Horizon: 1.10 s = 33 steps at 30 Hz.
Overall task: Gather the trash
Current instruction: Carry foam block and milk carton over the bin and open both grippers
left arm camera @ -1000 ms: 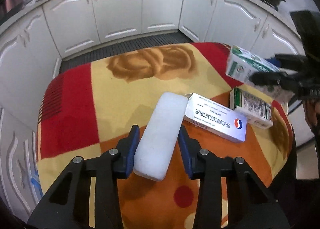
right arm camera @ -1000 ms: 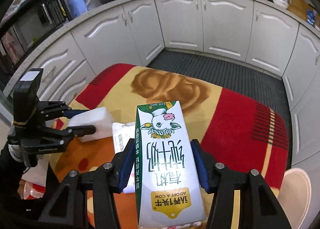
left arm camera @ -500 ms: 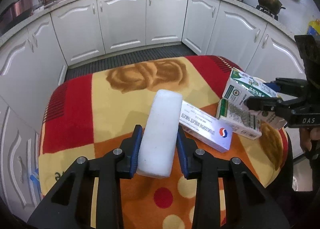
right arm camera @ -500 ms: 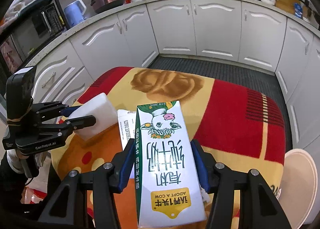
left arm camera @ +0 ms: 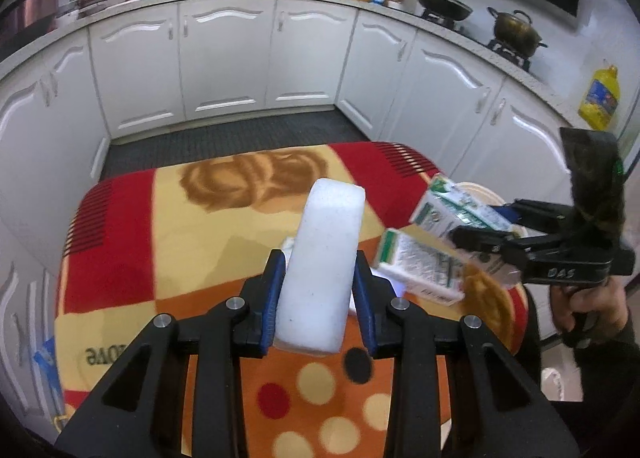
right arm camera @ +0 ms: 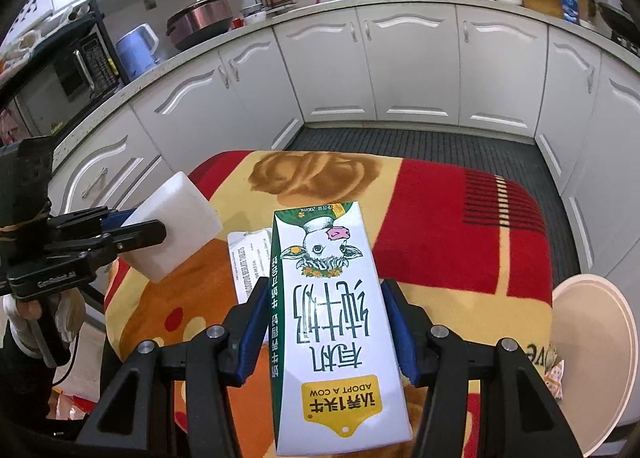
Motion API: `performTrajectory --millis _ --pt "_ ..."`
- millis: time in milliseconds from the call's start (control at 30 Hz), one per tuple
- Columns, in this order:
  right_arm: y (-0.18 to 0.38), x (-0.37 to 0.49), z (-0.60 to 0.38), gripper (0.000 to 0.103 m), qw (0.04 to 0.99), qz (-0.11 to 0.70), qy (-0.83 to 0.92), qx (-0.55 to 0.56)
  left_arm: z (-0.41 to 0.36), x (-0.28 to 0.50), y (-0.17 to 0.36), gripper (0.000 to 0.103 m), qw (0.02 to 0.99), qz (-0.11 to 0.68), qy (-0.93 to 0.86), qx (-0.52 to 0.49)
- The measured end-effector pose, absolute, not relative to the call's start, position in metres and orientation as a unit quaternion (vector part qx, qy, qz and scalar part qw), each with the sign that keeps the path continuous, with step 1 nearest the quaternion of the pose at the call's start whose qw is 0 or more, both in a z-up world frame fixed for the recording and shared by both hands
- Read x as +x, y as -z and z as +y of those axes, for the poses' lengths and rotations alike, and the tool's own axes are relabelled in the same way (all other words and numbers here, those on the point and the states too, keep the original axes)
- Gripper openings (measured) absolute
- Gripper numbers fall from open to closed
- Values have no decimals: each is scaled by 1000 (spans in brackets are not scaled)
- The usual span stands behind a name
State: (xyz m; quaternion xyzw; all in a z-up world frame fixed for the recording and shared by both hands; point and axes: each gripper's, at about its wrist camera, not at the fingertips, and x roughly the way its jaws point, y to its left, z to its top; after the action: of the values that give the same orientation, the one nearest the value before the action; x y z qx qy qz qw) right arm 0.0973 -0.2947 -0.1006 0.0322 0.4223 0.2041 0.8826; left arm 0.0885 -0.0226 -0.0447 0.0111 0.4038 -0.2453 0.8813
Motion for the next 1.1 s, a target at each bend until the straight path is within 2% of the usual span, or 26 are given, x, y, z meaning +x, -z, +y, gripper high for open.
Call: performTrajectory --millis 300,600,1100 --pt "107 91 -331 53 890 417 -173 64 -74 93 39 30 865 408 290 22" --pt "109 80 -414 53 903 410 -86 93 -165 96 29 31 843 399 358 37" --pt "140 51 -549 53 886 431 57 162 -325 112 61 31 788 437 431 44"
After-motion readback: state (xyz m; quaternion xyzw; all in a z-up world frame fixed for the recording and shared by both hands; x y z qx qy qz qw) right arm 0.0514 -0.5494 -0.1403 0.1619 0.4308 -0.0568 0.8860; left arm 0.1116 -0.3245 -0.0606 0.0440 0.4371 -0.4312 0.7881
